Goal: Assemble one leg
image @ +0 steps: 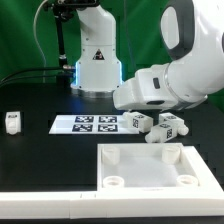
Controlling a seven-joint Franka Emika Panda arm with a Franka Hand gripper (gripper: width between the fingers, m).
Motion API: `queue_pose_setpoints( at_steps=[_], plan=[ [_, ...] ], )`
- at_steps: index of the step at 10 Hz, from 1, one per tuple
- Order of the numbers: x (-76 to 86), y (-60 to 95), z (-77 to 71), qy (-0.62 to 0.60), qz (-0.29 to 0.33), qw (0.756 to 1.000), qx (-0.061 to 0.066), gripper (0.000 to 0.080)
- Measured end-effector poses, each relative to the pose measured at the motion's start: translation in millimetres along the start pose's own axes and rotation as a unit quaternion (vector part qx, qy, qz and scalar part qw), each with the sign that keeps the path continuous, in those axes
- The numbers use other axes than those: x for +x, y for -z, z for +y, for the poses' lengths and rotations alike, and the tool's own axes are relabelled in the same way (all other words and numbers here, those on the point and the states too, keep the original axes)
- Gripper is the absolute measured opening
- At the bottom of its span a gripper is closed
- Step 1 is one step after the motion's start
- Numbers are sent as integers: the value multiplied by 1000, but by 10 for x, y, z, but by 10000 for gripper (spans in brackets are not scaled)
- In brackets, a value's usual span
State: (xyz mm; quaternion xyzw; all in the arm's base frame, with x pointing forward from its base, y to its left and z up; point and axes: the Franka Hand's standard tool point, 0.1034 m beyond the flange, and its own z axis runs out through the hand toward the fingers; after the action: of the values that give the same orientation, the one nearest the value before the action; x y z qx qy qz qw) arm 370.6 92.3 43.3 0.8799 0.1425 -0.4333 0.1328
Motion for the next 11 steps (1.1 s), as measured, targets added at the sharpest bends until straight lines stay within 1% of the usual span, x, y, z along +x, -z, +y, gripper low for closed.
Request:
queue_pose_setpoints(
  at_steps=[1, 3, 4, 5, 6, 7, 11],
  plan=[
    [1, -16, 0, 0, -2, 1000, 1, 649],
    [9, -156, 2, -3, -23, 1000, 12, 649],
    [4, -201, 21, -5, -35, 999, 16, 649],
    [-18, -218, 53, -12, -66, 997, 27, 649],
    [21, -204, 75, -15, -70, 997, 28, 649],
    [22, -194, 62, -13, -67, 997, 26, 649],
    [23, -206, 59, -14, -68, 997, 26, 649]
  ],
)
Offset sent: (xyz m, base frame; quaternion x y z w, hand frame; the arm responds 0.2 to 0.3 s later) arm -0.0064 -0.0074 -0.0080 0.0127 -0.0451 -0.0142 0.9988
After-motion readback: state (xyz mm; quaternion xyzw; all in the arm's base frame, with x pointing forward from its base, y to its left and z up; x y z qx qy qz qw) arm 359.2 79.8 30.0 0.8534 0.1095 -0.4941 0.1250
